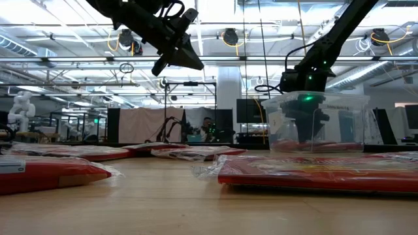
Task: Sort popcorn bags into baskets
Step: Adjust the popcorn bag in the transparent container
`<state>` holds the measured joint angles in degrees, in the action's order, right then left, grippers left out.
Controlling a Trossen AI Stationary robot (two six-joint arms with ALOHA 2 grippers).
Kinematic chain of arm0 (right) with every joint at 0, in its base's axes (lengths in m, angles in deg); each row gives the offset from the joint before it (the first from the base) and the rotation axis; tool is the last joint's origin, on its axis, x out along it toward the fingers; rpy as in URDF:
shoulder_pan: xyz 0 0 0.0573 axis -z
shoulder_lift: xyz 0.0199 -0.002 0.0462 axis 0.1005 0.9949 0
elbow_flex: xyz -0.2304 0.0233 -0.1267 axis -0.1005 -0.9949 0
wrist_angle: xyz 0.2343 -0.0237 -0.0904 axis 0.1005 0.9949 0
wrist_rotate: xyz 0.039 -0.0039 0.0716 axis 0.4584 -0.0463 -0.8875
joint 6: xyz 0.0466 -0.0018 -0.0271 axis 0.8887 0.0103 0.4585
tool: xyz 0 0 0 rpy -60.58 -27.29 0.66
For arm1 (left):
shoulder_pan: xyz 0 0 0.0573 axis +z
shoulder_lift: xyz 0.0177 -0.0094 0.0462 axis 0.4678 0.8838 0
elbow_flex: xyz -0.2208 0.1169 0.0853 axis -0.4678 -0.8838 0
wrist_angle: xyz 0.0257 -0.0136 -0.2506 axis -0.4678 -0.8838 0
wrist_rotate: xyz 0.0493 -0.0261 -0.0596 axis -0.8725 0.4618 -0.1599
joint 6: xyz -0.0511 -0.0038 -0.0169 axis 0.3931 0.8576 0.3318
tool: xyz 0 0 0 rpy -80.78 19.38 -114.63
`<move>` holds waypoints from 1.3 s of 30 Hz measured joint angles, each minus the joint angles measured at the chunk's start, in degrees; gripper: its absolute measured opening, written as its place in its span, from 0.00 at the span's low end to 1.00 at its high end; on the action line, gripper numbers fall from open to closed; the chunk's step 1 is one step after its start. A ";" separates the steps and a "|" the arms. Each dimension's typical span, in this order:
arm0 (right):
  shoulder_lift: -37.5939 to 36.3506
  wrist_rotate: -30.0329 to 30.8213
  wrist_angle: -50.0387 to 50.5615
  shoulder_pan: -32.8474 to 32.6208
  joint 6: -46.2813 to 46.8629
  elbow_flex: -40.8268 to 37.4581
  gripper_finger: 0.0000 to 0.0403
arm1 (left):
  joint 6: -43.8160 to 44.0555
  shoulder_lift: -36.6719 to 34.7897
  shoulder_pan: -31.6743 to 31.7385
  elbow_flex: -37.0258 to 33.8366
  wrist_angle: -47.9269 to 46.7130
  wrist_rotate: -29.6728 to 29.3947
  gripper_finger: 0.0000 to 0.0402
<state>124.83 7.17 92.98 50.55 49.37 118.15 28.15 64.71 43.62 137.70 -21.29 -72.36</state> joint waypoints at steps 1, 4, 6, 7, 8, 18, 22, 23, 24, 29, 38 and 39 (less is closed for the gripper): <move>0.02 0.06 -0.04 0.00 -0.02 -0.02 0.33 | 0.02 0.00 0.00 0.00 0.00 0.00 0.06; 0.02 0.19 -0.43 0.02 0.00 -0.04 0.12 | 0.05 0.00 0.00 0.00 0.00 0.00 0.06; 0.09 0.15 -0.85 0.04 0.29 -0.07 0.03 | -0.08 -0.01 0.00 0.00 0.00 -0.01 0.06; 0.09 0.15 -1.06 0.04 1.04 -0.07 0.03 | -0.11 -0.02 0.00 0.00 0.00 -0.02 0.06; 0.09 0.10 -1.10 0.04 1.85 -0.10 0.03 | -0.09 -0.02 0.00 0.00 0.00 -0.02 0.06; -8.08 -4.57 -0.80 0.24 8.46 -0.44 0.00 | -0.05 0.00 0.00 0.00 0.11 -0.04 0.06; -11.06 -5.84 0.13 0.24 9.96 -0.44 0.00 | -0.10 -0.01 0.00 0.00 0.12 -0.04 0.06; -11.59 -6.14 0.05 0.24 10.47 -0.43 0.00 | -0.33 0.00 0.00 0.00 0.11 -0.04 0.06; -12.13 -6.24 0.19 0.24 10.81 -0.42 0.00 | -0.57 0.00 0.00 0.00 0.11 -0.04 0.06; -14.03 -6.25 2.34 0.23 11.06 -0.37 0.00 | -1.82 -0.02 0.10 0.00 0.13 -0.04 0.06; -14.95 -7.59 3.11 0.22 12.15 -0.33 0.00 | -2.50 0.00 0.44 0.00 0.35 -0.09 0.06; -14.95 -7.59 3.11 0.22 12.15 -0.33 0.00 | -2.47 0.00 0.44 0.00 0.39 -0.08 0.06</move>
<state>109.87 -0.42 96.09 50.76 61.52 117.82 25.68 64.71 44.05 137.70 -20.90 -72.44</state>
